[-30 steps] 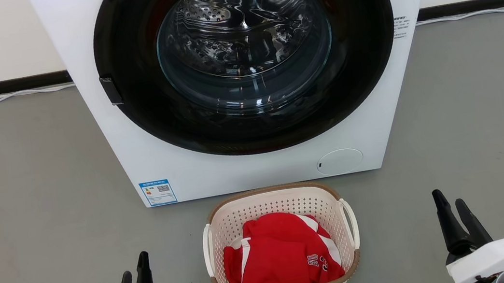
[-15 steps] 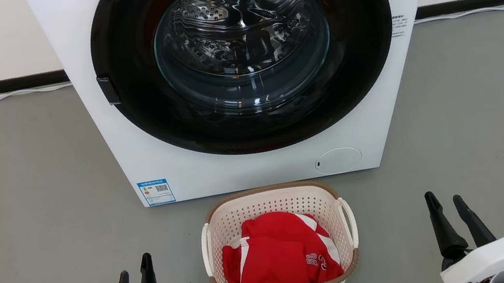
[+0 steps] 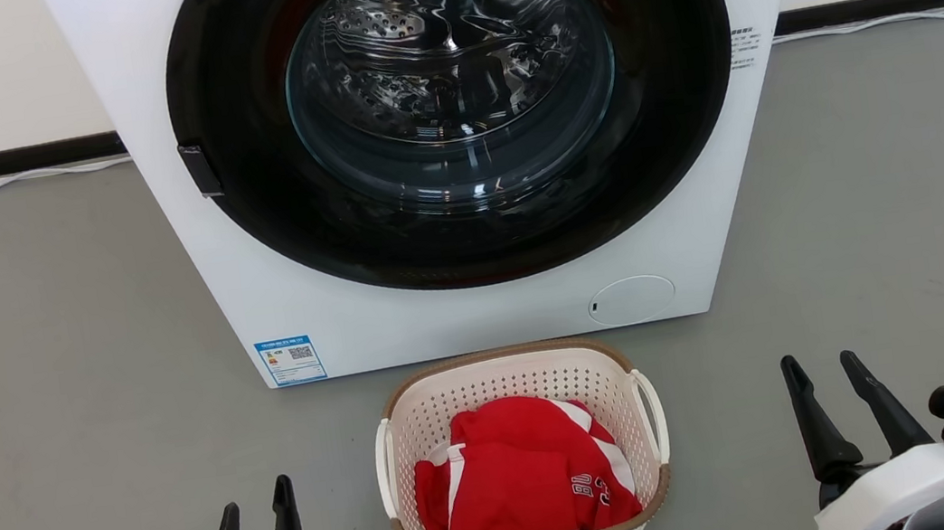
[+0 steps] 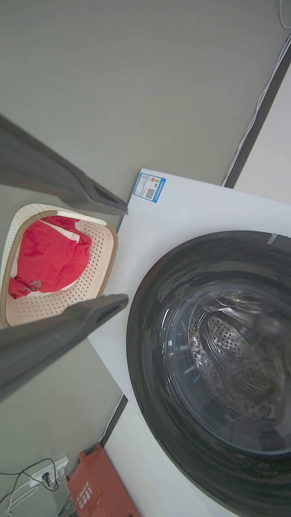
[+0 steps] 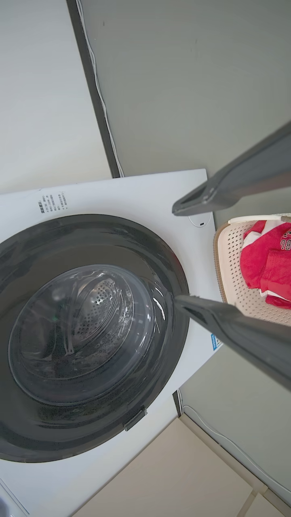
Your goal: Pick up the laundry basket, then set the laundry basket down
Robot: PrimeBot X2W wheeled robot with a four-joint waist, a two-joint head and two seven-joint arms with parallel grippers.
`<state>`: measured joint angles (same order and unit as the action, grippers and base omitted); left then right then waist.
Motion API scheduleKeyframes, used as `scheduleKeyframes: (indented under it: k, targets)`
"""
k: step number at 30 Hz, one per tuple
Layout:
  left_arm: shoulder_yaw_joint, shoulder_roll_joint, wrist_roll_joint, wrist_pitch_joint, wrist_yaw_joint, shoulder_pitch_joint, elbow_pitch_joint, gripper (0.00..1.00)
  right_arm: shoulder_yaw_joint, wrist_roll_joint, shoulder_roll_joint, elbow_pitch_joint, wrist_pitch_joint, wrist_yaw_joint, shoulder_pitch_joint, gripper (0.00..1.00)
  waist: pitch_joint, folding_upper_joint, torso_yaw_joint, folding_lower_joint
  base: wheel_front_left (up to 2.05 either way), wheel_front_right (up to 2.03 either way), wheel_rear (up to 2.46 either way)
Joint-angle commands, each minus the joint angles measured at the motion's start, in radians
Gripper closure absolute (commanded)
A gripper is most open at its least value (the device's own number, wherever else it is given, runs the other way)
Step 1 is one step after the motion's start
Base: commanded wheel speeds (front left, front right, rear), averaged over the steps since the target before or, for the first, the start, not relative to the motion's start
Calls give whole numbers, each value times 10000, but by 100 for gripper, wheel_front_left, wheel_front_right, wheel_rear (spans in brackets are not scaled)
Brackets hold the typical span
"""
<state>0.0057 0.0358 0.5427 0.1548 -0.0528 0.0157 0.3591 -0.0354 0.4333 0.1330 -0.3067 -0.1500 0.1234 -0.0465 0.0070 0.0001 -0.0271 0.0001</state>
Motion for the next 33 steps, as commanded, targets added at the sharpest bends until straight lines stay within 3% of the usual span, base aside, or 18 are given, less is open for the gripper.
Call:
scheduleKeyframes:
  k: [1, 33]
  targets:
    - [185, 110, -452, 185, 90, 400, -193, 0, -224, -480, 183, 181, -237, 56, -431, 0, 6, -1, -5, -1, 0, 0, 0]
    - [159, 144, -4066, 1069, 240, 413, 78, 0, -686, -4173, 383, 11, -1117, 73, -411, 0, -44, -1, -116, -1, 0, 0, 0]
